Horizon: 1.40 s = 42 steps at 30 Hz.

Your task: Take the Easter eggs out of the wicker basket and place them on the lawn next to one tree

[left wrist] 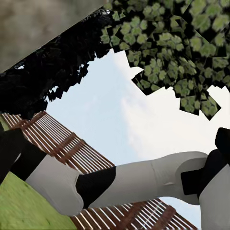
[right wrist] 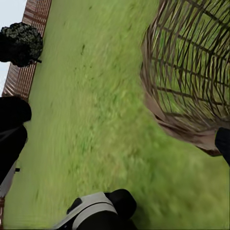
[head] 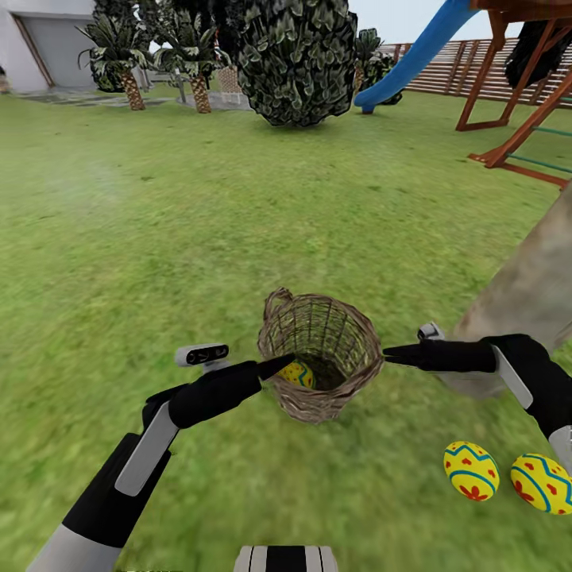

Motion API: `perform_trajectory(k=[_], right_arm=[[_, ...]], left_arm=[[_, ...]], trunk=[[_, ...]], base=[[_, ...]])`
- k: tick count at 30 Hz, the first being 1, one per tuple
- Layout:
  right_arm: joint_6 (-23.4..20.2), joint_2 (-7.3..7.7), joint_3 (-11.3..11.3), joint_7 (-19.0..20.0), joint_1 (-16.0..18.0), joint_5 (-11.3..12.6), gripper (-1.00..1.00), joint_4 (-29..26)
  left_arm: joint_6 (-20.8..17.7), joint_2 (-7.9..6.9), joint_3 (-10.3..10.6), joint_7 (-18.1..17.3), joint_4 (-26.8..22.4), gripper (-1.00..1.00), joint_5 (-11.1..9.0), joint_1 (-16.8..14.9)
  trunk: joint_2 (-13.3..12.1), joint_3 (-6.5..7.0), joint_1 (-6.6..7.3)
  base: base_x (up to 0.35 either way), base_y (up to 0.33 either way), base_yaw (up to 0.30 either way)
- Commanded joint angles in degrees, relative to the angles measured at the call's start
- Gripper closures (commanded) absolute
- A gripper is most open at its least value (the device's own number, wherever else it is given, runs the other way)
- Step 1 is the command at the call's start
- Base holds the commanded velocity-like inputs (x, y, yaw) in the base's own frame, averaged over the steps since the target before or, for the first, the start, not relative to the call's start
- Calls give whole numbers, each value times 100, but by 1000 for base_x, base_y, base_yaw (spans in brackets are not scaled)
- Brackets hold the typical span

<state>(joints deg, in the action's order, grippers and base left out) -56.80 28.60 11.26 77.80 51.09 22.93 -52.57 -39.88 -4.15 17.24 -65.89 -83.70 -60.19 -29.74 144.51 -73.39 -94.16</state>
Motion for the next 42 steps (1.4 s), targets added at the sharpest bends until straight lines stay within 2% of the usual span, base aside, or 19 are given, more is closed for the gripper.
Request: perform_trajectory(k=[1,5,9,13,17,21,24,25,30,39,42], right_arm=[[-34,-33,16,2,3,20,-100,-15],[-33,-185,11,-73,4,-21,-100,-169],[-33,-248,16,-172,4,-3,-100,-227],[-33,-340,17,-203,6,8,-100,-234],[-28,-505,12,-380,6,-2,-100,-234],[-17,-701,5,-669,6,1,-100,-236],[-16,-774,-6,-809,6,3,-100,-236],[-15,-814,-9,-909,6,15,-100,-236],[-19,-1008,-17,-1110,6,19,-100,-236],[-24,-1075,-14,-1212,6,-6,-100,-232],[-24,-1077,-16,-1665,13,-22,-100,-260]], left_arm=[[-47,-6,-3,6,3,-100,-46,-5],[-37,-14,-118,0,16,-100,-37,-2],[-37,-14,-159,-3,20,-100,-37,10],[-44,-10,-167,-3,21,-100,-36,8],[-46,-14,-173,-3,21,-100,-36,9],[-40,-23,-215,-3,31,-100,-36,11],[-38,-132,-237,-8,57,-100,-49,12],[-43,-214,-245,-17,63,-100,-57,12],[-53,-241,-248,-20,56,-100,-62,12],[-48,-244,-256,-21,56,-100,-68,12],[-47,-244,-256,-21,57,-100,-71,12]], trunk=[[0,18,3],[-1,41,6],[-1,41,6],[-7,129,16],[-12,218,27],[-12,218,27],[-12,218,27],[-12,218,27],[-12,218,27],[-12,218,27],[-12,218,27]], base=[[0,0,293],[0,0,293],[0,0,293],[0,0,176],[0,0,31],[0,0,4],[0,0,0],[0,0,0],[0,0,0],[0,0,0],[0,0,0]])
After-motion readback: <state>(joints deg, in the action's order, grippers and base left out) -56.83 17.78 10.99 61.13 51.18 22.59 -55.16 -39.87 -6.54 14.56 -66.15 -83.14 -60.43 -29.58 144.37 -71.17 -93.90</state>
